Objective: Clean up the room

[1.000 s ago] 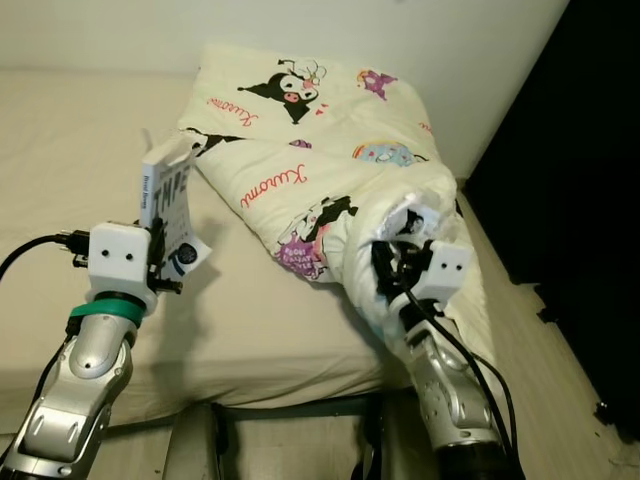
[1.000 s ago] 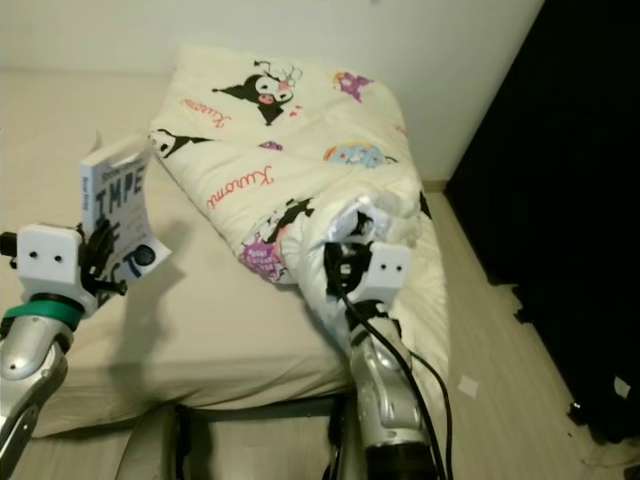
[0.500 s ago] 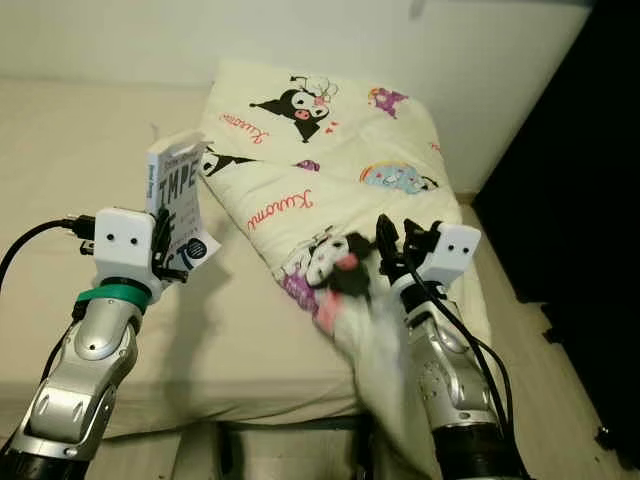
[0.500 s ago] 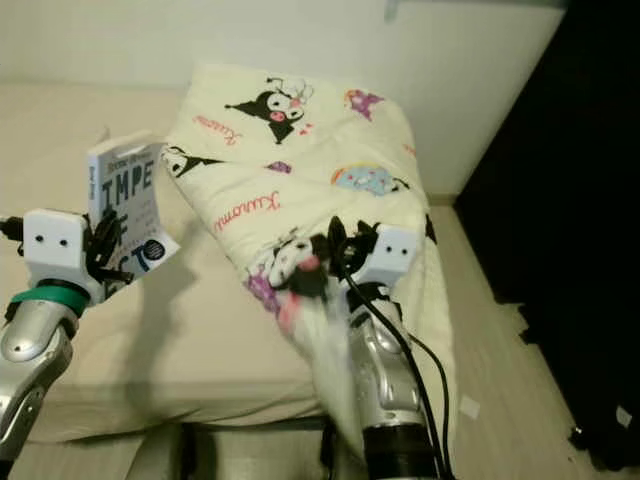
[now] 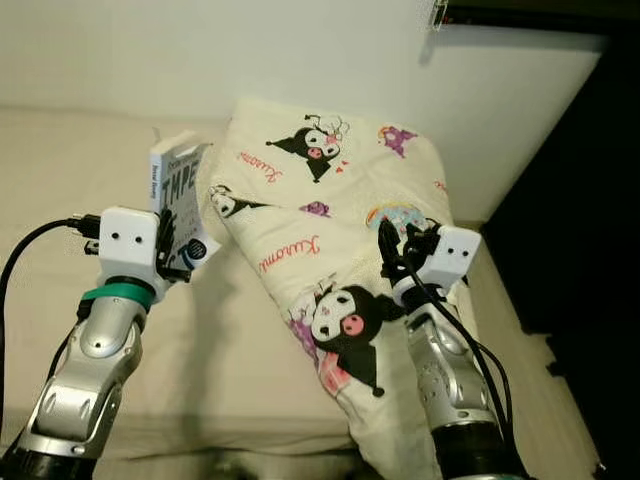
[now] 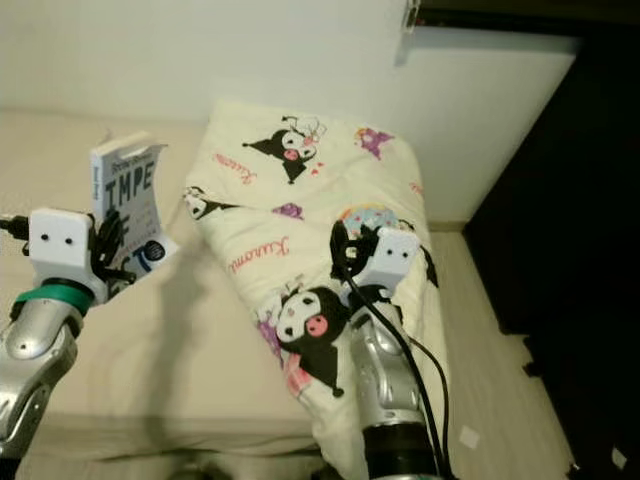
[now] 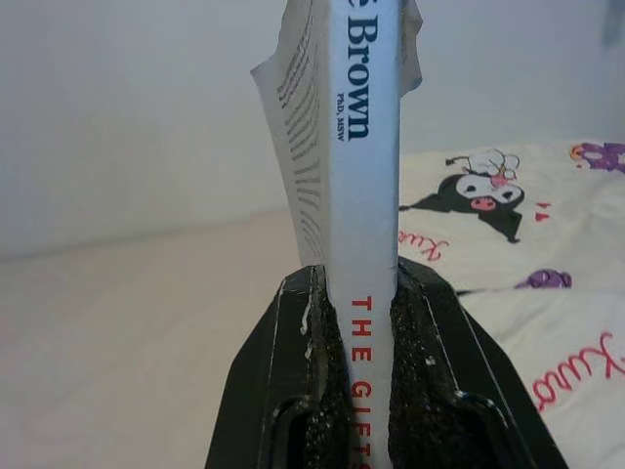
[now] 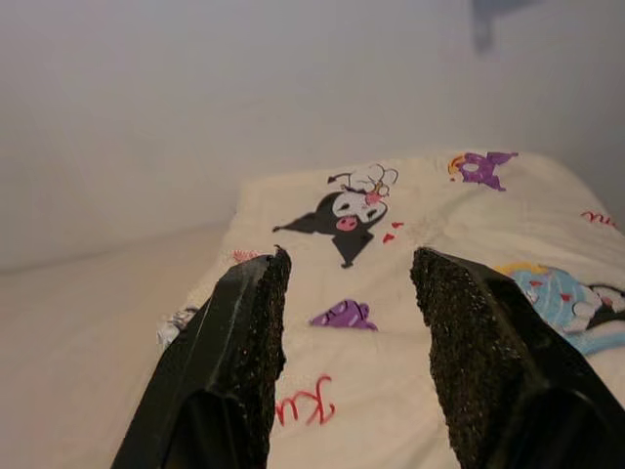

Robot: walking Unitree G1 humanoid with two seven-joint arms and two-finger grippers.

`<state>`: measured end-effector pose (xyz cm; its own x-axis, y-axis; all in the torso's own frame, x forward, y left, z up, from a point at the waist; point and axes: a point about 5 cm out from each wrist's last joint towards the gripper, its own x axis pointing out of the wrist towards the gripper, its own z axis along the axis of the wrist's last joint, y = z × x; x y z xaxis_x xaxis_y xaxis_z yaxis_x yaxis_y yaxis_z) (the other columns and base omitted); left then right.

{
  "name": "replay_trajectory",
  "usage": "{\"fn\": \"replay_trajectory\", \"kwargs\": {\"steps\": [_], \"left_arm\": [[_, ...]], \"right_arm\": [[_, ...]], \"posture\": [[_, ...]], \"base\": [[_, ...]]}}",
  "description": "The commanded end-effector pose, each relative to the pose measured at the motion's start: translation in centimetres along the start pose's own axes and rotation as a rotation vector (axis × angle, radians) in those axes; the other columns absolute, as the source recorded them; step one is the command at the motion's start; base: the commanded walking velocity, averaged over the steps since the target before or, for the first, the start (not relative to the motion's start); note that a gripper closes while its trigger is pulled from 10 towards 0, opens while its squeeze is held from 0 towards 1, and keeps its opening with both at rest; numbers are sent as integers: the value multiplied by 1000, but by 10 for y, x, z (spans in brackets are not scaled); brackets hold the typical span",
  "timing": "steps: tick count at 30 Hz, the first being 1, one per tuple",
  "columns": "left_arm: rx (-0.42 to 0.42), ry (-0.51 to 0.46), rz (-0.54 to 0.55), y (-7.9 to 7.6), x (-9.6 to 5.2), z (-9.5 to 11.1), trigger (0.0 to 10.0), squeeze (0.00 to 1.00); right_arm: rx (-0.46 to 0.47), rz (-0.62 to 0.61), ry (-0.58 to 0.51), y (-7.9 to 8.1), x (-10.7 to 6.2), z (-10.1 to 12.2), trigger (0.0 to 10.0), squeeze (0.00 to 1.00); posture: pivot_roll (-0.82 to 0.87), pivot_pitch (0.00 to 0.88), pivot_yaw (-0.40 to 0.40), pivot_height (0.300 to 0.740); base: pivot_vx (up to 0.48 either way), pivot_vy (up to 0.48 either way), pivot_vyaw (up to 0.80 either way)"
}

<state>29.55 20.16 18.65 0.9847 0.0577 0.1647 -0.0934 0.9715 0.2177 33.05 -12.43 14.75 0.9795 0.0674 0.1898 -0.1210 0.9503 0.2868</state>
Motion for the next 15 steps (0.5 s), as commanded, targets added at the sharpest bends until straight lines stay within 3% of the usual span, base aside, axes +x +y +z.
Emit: {"fn": "replay_trajectory", "kwargs": {"steps": [1, 15], "left_arm": [[8, -9, 9, 2, -2, 2, 10000, 0], [26, 13, 21, 2, -8, -5, 10000, 0]], "right_arm": [[2, -22, 7, -4, -1, -3, 10000, 0], [11, -41, 22, -6, 1, -8, 10000, 0]], "posture": [[149, 0, 4, 737], [160, 0, -1, 740]], "base": [[0, 0, 0], [0, 0, 0]]}}
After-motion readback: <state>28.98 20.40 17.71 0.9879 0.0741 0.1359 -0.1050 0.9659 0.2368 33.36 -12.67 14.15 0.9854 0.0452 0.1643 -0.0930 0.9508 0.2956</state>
